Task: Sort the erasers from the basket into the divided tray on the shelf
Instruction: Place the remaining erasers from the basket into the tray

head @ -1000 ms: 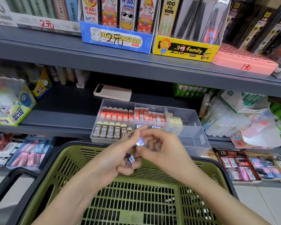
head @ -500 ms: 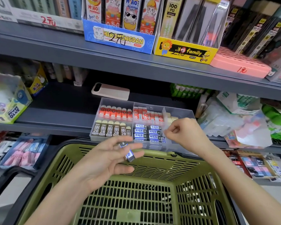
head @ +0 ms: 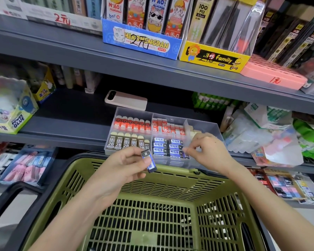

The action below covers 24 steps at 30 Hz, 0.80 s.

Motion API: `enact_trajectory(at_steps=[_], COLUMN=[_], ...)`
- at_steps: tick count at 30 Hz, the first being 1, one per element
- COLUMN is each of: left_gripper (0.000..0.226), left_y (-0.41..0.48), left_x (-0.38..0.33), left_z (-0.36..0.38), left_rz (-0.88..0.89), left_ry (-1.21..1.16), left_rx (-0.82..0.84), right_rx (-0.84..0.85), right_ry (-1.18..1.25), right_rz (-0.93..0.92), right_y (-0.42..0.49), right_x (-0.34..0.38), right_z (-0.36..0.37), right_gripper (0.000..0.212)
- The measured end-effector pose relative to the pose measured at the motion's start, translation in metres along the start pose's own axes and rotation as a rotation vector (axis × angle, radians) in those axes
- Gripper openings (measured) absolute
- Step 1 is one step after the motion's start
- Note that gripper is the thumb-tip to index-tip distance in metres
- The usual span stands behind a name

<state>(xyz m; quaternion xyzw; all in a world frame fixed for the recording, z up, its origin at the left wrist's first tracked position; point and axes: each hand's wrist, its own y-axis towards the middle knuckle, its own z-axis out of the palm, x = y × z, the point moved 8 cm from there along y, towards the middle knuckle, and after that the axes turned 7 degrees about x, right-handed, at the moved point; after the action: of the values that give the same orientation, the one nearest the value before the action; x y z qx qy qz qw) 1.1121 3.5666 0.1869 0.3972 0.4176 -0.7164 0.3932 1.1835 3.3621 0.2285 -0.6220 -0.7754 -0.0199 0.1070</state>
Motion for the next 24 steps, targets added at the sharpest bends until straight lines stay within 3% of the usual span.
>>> enact_trajectory(at_steps=[3,5,8,11,18,21,24], left_gripper=[0.054,0.052,0.046,0.039,0.044,0.023,0.005], left_y=[0.002,0.002,0.003,0.003,0.003,0.001,-0.009], left_x=[0.001,-0.001,-0.008,-0.013,-0.016,-0.021,-0.031], left_z=[0.001,0.003,0.002,-0.003,-0.002,-0.006,-0.011], left_rz=[-0.012,-0.003,0.064,0.145,0.201,0.255,0.367], left_ry=[-0.053,-0.051,-0.030,-0.014,0.202,0.528,0.736], left_rx=[-0.008,-0.011,-0.055,-0.113,-0.164,-0.236,-0.362], right_rx=[-0.100,-0.161,0.076,0.209,0.021,-0.045,-0.048], right_ry=[-0.005,0.162,0.650,0.867,0.907,1.032,0.913], right_rz=[-0.038,-0.094,-0.209,-0.202,-0.180,-0.095,-0.037], right_y=[0.003,-0.003,-0.016,-0.030,-0.038,-0.024,0.004], right_x=[0.007,0.021,0.060,0.086,0.080,0.049,0.028], right_z=[-0.012,-0.022,-0.011,0.008,0.007,-0.003,-0.010], right_gripper=[0.029,0.025,0.007,0.019,0.020,0.023,0.026])
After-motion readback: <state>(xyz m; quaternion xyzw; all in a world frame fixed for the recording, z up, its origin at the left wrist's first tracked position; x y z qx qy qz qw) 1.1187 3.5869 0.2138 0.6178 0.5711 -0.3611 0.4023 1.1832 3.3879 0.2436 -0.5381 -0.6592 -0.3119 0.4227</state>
